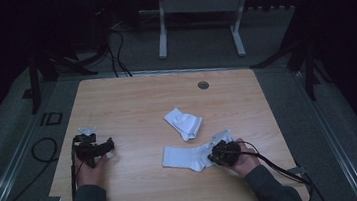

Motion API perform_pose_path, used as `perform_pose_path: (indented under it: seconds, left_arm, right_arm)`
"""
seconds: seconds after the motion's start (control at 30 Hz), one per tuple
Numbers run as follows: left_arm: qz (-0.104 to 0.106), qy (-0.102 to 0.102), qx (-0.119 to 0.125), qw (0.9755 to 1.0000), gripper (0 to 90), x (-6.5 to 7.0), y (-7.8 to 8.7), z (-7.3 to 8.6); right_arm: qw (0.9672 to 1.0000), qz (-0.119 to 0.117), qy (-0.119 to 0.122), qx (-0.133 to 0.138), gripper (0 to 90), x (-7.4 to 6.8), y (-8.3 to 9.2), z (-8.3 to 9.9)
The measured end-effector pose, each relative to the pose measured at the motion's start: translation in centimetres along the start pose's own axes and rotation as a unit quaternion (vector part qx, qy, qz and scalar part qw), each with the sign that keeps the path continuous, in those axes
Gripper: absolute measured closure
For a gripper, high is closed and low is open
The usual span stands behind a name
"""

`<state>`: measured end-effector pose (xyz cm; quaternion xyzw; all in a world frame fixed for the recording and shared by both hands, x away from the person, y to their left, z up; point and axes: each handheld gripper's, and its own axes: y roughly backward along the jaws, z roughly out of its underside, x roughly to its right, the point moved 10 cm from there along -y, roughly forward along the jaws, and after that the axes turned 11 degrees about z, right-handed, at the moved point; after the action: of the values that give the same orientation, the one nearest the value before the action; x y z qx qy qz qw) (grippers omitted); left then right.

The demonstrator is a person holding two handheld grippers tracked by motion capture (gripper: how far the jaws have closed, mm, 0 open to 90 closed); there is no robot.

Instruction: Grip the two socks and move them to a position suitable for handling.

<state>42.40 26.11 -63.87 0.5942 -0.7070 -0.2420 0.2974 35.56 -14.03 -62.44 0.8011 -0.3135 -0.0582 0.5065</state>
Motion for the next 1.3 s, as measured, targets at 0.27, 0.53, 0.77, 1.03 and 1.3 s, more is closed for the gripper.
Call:
perform_pose_path:
  seconds: [0.27,0.53,0.77,1.03,1.3]
  left_arm:
    - [0.0,0.0,-0.001,1.0,14.2,0.0,0.0,0.0]
    - [0.0,0.0,0.0,1.0,14.2,0.0,0.0,0.0]
    - [0.0,0.0,0.0,1.0,14.2,0.0,0.0,0.0]
    - [0.0,0.0,0.0,1.0,14.2,0.0,0.0,0.0]
    - [0.0,0.0,0.0,1.0,14.2,0.0,0.0,0.0]
  right_arm:
    - [0.9993,-0.028,0.019,0.015,89.1,-2.9,0.1,-1.0]
    - [0.9978,-0.049,0.03,0.032,89.0,-4.7,-0.7,-3.2]
    - [0.9966,-0.067,0.015,0.044,85.5,-4.0,-1.3,-4.1]
    - [0.9986,-0.014,0.015,0.048,83.6,-0.9,0.2,-5.0]
    - [0.9959,0.07,0.022,0.053,69.4,3.0,-0.7,-9.0]
